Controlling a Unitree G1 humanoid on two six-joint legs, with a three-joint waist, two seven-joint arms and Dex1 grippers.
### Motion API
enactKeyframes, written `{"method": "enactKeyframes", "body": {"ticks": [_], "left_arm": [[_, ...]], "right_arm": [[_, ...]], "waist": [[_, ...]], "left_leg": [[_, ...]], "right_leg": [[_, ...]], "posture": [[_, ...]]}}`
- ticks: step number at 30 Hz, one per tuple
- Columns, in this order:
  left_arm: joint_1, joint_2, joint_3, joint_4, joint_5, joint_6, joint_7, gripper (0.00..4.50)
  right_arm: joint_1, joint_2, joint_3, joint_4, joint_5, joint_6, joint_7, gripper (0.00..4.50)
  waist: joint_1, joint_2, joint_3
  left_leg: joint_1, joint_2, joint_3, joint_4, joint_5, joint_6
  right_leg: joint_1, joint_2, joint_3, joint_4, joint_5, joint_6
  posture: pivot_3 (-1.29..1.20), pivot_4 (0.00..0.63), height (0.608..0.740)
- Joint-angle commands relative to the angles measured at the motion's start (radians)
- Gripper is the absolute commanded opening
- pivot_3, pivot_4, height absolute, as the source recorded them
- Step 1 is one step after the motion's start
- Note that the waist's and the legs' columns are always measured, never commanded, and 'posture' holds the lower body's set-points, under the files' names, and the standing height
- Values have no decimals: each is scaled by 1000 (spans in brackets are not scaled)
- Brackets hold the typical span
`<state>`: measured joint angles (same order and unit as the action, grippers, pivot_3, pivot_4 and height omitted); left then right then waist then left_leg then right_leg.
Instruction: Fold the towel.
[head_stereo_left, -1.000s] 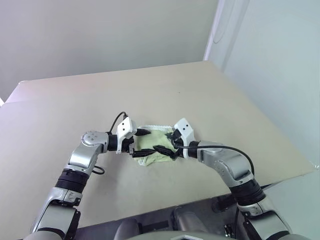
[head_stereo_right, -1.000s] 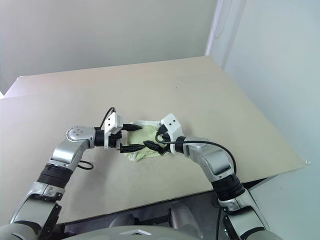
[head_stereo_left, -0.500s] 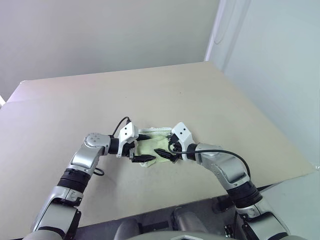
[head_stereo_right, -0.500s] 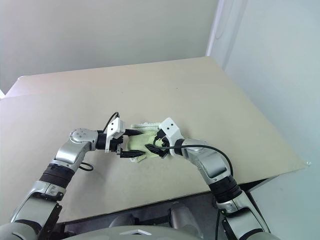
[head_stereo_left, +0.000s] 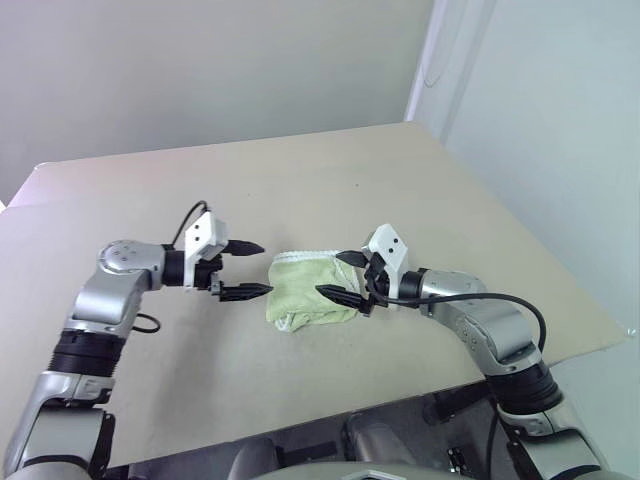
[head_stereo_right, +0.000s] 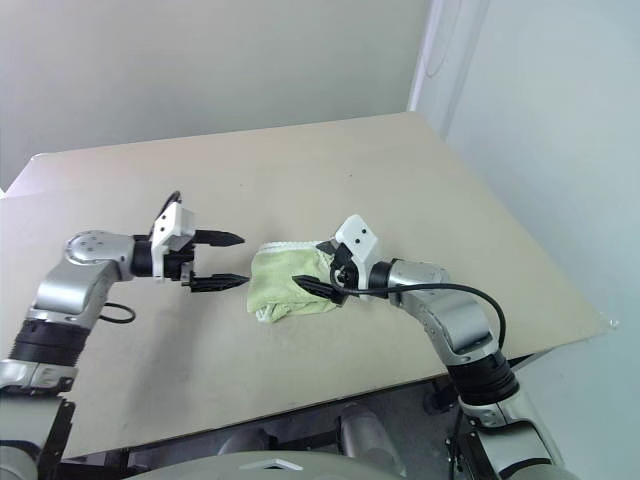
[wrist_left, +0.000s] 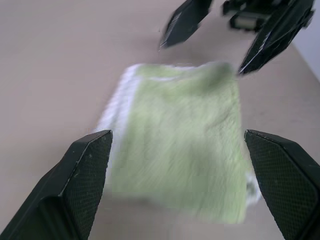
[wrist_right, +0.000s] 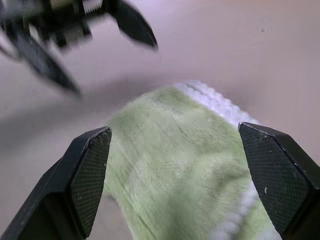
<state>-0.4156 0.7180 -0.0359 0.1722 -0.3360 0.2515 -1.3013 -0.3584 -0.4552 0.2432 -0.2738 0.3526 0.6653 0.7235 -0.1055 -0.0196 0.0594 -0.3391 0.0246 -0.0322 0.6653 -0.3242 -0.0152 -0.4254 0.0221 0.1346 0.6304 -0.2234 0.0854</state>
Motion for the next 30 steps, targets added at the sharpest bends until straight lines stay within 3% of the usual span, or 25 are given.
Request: {"method": "enactKeyframes", "body": {"ticks": [1, 6, 15, 30], "left_arm": [[76, 34, 52, -55, -15, -16, 11, 4453], [164, 45, 80, -122, -37, -6, 33, 4453], [270, 90, 172, -243, -112, 22, 39, 4453], [228, 53, 135, -205, -97, 13, 69, 4453]], "right_arm": [[14, -39, 33, -84, -19, -82, 70, 4267], [7, -94, 109, -85, -97, -162, 134, 4267], [-7, -79, 207, 73, -260, -307, 142, 4267], [-9, -10, 248, 261, -451, -470, 67, 4267]], "waist": [[0, 0, 0], [7, -1, 0], [3, -1, 0], [-1, -2, 0]], "left_leg": [[0, 0, 0, 0, 0, 0], [-1, 0, 1, 0, 0, 0], [0, 1, 1, 0, 0, 0], [1, 0, 1, 0, 0, 0]], "right_leg": [[0, 0, 0, 0, 0, 0], [-1, 0, 0, 0, 0, 0], [-1, 0, 0, 0, 0, -1], [0, 0, 0, 1, 0, -1]], "posture": [[0, 0, 740], [0, 0, 740], [0, 0, 740], [0, 0, 740]]}}
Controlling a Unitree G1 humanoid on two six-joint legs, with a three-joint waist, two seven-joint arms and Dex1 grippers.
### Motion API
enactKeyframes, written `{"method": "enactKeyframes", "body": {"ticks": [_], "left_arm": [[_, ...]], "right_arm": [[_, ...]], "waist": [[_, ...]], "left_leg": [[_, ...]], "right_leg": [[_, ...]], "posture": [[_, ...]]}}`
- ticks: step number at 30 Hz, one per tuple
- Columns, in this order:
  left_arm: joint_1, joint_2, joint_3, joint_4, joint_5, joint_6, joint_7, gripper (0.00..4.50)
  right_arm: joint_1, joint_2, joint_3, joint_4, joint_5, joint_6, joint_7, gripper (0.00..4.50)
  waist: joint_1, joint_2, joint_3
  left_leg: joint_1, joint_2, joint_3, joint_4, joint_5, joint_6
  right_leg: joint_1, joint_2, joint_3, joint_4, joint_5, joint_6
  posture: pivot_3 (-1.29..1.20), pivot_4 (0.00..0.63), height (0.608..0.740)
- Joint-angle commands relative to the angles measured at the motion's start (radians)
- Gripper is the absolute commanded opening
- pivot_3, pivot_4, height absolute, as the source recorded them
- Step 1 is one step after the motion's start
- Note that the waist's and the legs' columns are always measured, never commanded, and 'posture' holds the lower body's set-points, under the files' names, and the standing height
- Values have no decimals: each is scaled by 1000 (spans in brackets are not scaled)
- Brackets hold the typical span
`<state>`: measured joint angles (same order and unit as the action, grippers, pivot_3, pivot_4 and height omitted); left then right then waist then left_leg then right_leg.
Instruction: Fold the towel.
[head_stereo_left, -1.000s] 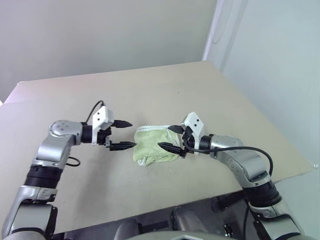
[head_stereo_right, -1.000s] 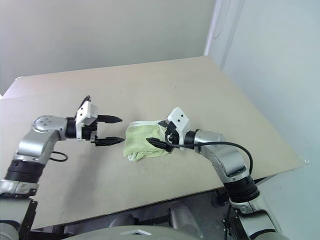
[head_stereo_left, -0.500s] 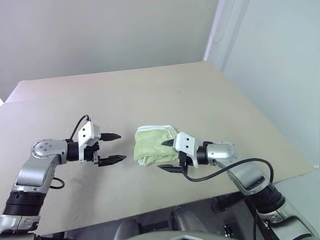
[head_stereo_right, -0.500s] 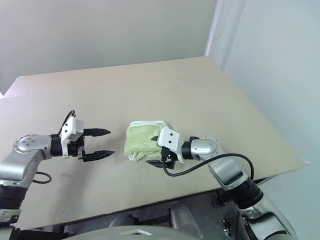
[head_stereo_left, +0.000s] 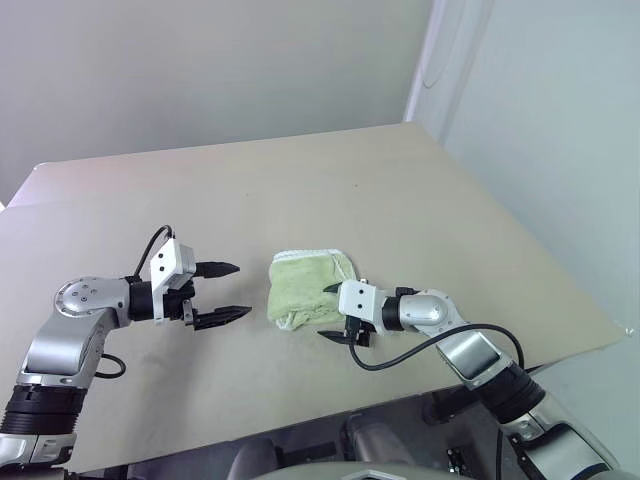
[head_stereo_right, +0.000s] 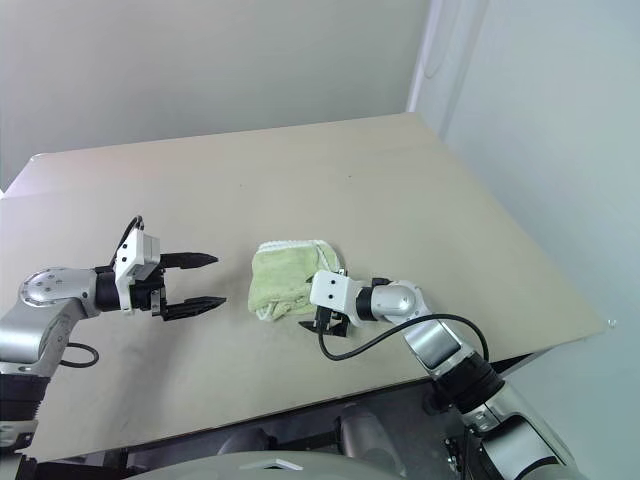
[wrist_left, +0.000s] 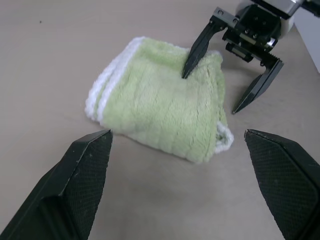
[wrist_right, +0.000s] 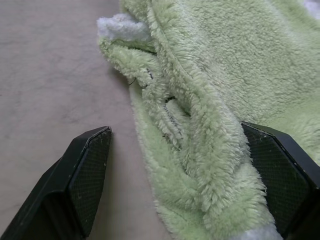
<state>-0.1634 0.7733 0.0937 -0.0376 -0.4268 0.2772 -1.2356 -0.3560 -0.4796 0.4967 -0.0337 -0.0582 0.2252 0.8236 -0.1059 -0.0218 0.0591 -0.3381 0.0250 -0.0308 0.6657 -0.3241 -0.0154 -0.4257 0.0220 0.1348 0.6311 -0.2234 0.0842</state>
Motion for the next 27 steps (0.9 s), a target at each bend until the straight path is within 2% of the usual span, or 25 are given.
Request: {"method": "enactKeyframes", "body": {"ticks": [1, 4, 11, 16, 17, 21, 27], "left_arm": [[-27, -3, 4, 7, -4, -15, 4, 4453], [-34, -4, 0, 15, 1, -21, 6, 4453], [-36, -12, -8, 47, 21, -57, 13, 4500], [-39, -19, -14, 91, 38, -98, 9, 4500], [-40, -19, -15, 94, 40, -102, 9, 4500], [-40, -19, -17, 100, 38, -103, 12, 4500], [-72, -18, -15, 123, 34, -81, 19, 4500]], "right_arm": [[-14, 17, -4, 24, -53, -35, -39, 4267], [-18, 21, 2, 38, -81, -54, -45, 4267], [-17, 27, -10, 48, -108, -77, -51, 1971], [-19, 28, -16, 47, -113, -78, -53, 164], [-19, 27, -18, 46, -114, -84, -55, 23], [-17, 46, -61, -3, -55, -53, -45, 23], [-38, 61, -179, -139, 122, 78, 13, 23]], "waist": [[0, 0, 0], [0, 0, 0], [3, 0, 0], [4, 0, 0], [4, 0, 0], [4, 0, 0], [6, 0, 0]], "left_leg": [[0, 0, 0, 0, 0, 0], [1, 0, 0, 0, 0, 0], [0, 0, 0, 1, 0, 0], [0, 0, 0, 0, 0, 0], [0, 0, 0, 1, 0, 0], [0, 0, 0, 1, 0, 0], [0, 0, 0, 0, 0, 0]], "right_leg": [[0, 0, 0, 0, 0, 0], [1, 0, 0, 0, 0, -1], [1, 0, 0, 0, 1, -1], [1, 0, 0, 0, 1, -1], [1, 0, 0, 0, 1, -1], [1, 0, 0, 0, 1, -1], [1, 0, 0, 0, 1, -1]], "posture": [[0, 0, 740], [0, 0, 740], [0, 0, 740], [0, 0, 740], [0, 0, 740], [0, 0, 740], [0, 0, 740]]}}
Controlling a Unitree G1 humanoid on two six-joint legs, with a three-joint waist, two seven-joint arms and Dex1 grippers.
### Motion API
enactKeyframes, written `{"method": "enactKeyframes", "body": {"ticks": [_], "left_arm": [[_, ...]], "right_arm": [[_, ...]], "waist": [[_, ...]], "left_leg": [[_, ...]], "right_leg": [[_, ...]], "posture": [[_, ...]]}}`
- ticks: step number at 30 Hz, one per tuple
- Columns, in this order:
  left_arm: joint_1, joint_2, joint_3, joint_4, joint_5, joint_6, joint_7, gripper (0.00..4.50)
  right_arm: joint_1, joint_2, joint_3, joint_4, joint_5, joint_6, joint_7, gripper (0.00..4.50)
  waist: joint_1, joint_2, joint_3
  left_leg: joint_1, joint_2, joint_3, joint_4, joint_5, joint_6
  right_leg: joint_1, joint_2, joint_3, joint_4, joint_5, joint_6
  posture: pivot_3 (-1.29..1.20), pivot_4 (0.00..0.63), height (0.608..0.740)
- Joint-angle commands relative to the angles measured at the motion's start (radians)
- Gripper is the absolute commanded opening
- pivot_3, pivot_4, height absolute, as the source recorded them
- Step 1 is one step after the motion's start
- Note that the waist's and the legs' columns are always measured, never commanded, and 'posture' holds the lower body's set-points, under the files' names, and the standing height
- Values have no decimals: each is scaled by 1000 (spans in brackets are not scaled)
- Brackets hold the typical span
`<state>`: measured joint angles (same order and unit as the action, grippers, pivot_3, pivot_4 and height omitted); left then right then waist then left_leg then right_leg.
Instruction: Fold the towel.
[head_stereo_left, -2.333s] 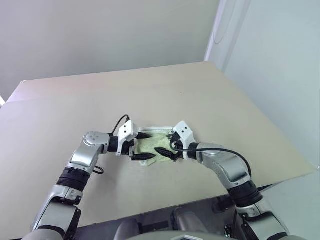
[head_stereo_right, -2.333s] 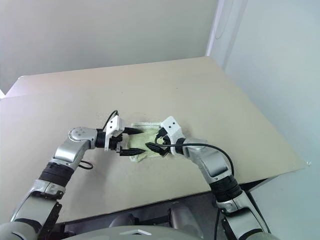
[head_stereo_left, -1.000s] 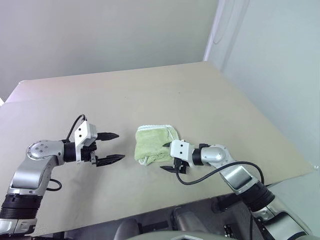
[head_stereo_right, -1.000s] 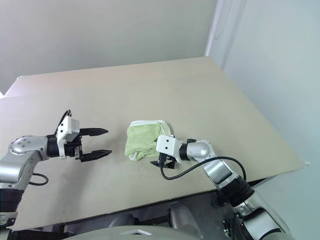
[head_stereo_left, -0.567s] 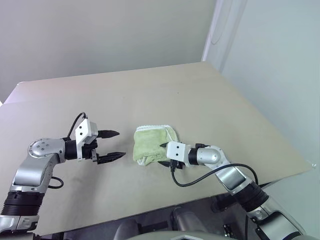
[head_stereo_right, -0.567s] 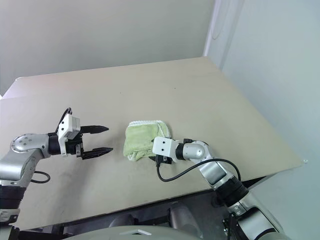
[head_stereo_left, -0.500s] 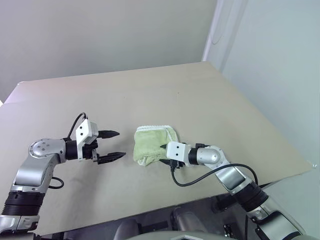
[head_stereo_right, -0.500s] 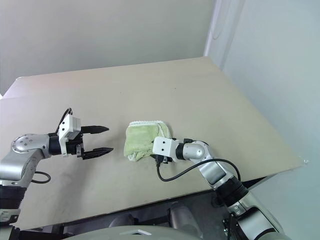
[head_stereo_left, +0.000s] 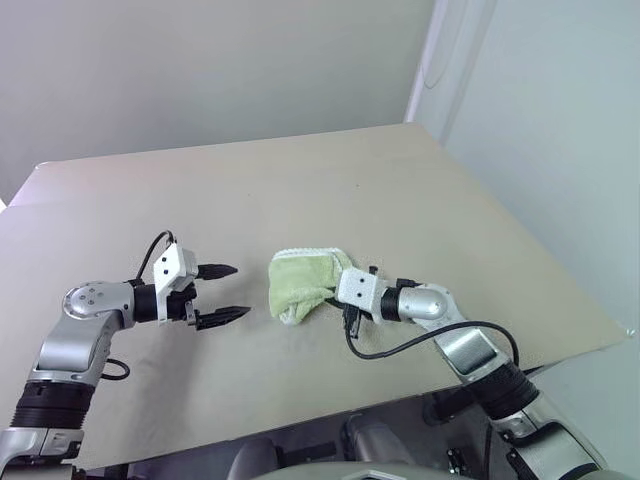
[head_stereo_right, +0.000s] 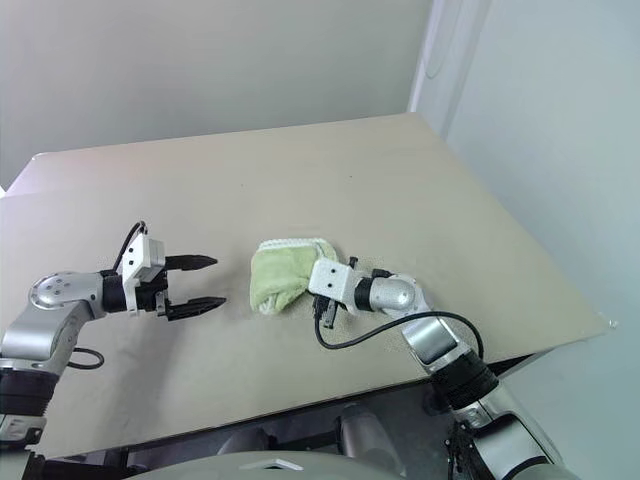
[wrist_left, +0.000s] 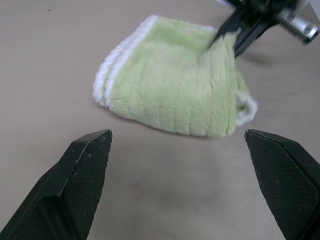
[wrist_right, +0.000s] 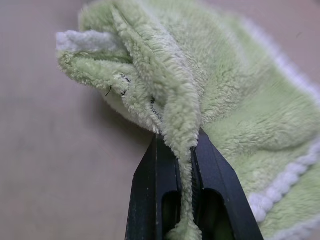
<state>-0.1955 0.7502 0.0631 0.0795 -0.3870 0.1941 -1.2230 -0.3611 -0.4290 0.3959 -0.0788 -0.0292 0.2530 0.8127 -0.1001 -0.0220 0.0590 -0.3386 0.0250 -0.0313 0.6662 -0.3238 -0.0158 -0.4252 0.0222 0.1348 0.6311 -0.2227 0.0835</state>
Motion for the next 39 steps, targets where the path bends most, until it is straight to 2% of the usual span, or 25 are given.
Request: {"method": "enactKeyframes", "body": {"ticks": [1, 8, 11, 15, 20, 22, 27, 36, 39], "left_arm": [[-47, 4, 12, 12, -2, 0, 8, 4500], [-68, -13, -14, -13, 5, 16, 22, 4500], [-72, -19, -22, -24, 6, 25, 30, 4500], [-82, -26, -39, -26, 12, 26, 39, 4500], [-99, -34, -51, -22, 19, 24, 45, 4500], [-104, -34, -59, -19, 31, 13, 43, 4500], [-108, -36, -61, -23, 33, 16, 47, 4500], [-114, -36, -73, -26, 39, 16, 46, 4500], [-114, -36, -75, -25, 41, 16, 44, 4500]], "right_arm": [[-41, 12, -106, -112, 129, 78, 31, 23], [-121, 27, -338, -136, 325, 229, -34, 23], [-160, -5, -432, -65, 306, 225, -117, 23], [-186, -70, -477, 26, 240, 172, -186, 23], [-156, -157, -429, 110, 121, 80, -206, 23], [-62, -188, -361, 120, 51, 11, -190, 23], [60, -170, -327, 53, 46, 16, -183, 23], [130, -170, -291, 24, 29, 58, -166, 23], [150, -185, -300, -10, 56, 68, -127, 864]], "waist": [[0, 0, 0], [0, 0, 0], [0, 0, 0], [2, 1, 0], [-1, 1, 1], [-1, 0, -1], [-2, 2, 1], [0, 2, 1], [2, 2, 1]], "left_leg": [[0, 0, 0, 0, 0, 0], [0, 0, 0, 0, 0, 0], [0, 0, 0, 0, 0, 0], [-1, 0, 0, 0, 0, 0], [0, 0, 1, -1, 0, 0], [0, 0, 1, -1, 0, 0], [0, 0, 2, -2, 0, 0], [1, 0, 3, 0, 0, 0], [0, 0, 3, 0, 0, 0]], "right_leg": [[0, 0, 0, 0, 0, 0], [0, 0, 0, 0, 0, 0], [0, 0, 0, 0, 0, 0], [0, 0, 0, -1, 0, 0], [0, 0, 0, -1, 0, 0], [0, 0, 1, -1, 0, 0], [-1, 0, 2, -1, 0, 0], [0, 1, 3, 0, 0, 0], [0, 0, 3, -1, 0, 0]], "posture": [[0, 0, 740], [0, 0, 740], [0, 0, 740], [0, 0, 740], [0, 0, 740], [0, 0, 740], [0, 0, 740], [0, 0, 740], [0, 0, 740]]}}
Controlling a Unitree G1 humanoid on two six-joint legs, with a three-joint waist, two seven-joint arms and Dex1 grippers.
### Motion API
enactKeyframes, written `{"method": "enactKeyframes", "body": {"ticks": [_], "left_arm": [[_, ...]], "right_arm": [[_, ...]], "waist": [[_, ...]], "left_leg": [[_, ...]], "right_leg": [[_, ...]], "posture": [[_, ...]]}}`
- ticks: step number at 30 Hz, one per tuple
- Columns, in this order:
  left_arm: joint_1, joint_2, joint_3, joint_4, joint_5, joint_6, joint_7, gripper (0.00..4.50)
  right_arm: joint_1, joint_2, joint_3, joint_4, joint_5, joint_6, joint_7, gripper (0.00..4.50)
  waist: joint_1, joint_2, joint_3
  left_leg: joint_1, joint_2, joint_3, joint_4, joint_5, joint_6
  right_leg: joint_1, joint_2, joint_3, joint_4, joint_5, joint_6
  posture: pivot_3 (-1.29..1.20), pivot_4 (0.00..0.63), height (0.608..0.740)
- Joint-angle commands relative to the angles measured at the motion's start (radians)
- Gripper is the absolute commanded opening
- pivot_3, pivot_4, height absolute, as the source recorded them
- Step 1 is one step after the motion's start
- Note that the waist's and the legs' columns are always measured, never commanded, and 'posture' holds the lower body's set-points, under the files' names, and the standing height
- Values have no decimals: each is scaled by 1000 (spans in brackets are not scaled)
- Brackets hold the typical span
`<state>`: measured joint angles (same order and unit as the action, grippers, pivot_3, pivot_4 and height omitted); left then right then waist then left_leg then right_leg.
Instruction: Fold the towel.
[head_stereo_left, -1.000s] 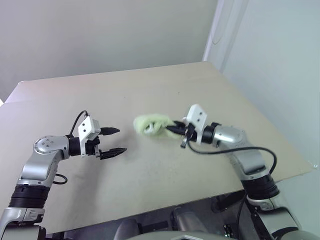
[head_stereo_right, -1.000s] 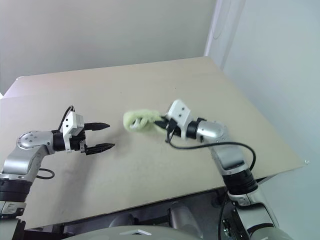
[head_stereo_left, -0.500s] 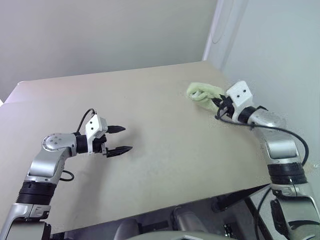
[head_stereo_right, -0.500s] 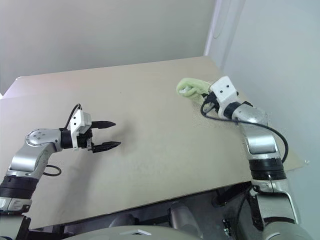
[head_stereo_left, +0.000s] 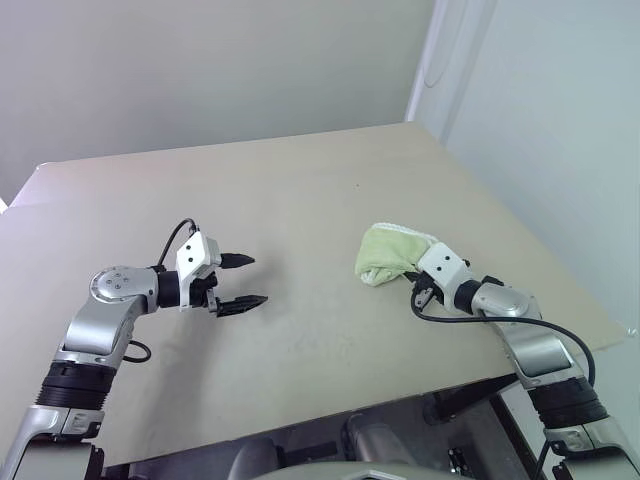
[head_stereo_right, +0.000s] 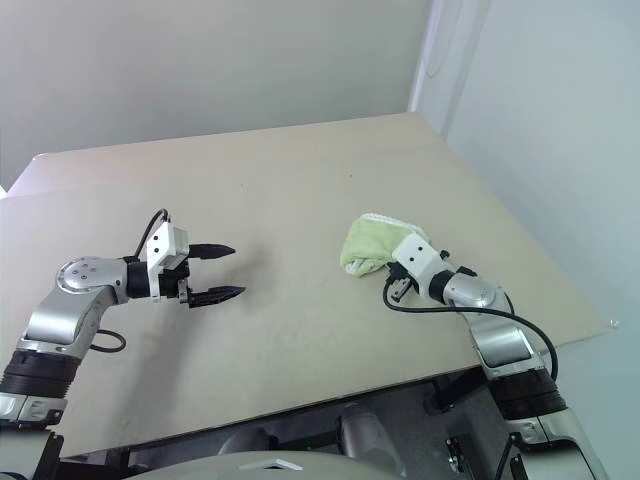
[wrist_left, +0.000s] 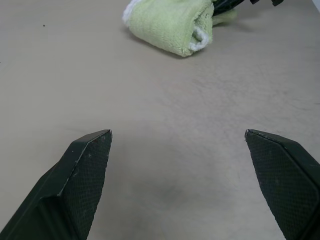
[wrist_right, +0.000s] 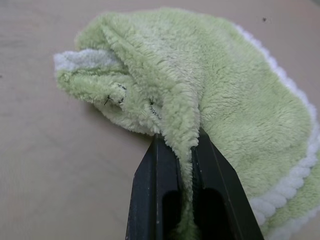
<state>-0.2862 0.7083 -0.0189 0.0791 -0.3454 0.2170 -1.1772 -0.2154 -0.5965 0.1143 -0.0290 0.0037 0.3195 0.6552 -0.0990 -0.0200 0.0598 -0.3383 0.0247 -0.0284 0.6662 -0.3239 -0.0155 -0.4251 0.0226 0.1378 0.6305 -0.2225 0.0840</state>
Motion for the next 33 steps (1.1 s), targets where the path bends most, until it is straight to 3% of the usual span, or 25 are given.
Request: {"method": "enactKeyframes", "body": {"ticks": [1, 10, 14, 16, 22, 33], "left_arm": [[-24, 7, 7, -24, 1, -8, -3, 4500], [-30, 10, 11, -2, 9, -18, -14, 4500], [-42, 5, 40, -14, -47, 50, -16, 4500], [-52, 2, 66, -23, -104, 117, -22, 4500], [-78, -19, 126, -43, -208, 233, 18, 4500], [-16, -13, 100, -74, -171, 189, 9, 4500]], "right_arm": [[9, -21, -20, -69, 29, 5, 41, 1215], [18, -28, -129, -207, 216, 149, 132, 4428], [-67, 43, -303, -251, 466, 293, 103, 4472], [-129, 83, -335, -198, 491, 308, 47, 4472], [-224, 150, -258, 14, 374, 234, -58, 4472], [-303, 249, -94, 529, 147, -26, -115, 4472]], "waist": [[1, 0, 0], [1, 0, 0], [-1, 0, 0], [-3, 0, 0], [-3, -1, -1], [-12, -1, -1]], "left_leg": [[0, 0, 0, 0, 0, 0], [0, 0, 0, 0, 0, 0], [0, 0, 0, 0, 0, 0], [0, 0, 0, 0, 0, 0], [0, 0, -1, 0, 0, 0], [0, 0, -1, 0, 0, 0]], "right_leg": [[0, 0, 0, 0, 0, 0], [0, 0, 0, 0, 0, 0], [0, 0, 0, 1, 0, 0], [0, 0, 0, 1, 0, 0], [0, 0, -1, 0, 0, 0], [0, 0, -1, 1, 1, 0]], "posture": [[0, 0, 740], [0, 0, 740], [0, 0, 740], [0, 0, 740], [0, 0, 740], [0, 0, 740]]}}
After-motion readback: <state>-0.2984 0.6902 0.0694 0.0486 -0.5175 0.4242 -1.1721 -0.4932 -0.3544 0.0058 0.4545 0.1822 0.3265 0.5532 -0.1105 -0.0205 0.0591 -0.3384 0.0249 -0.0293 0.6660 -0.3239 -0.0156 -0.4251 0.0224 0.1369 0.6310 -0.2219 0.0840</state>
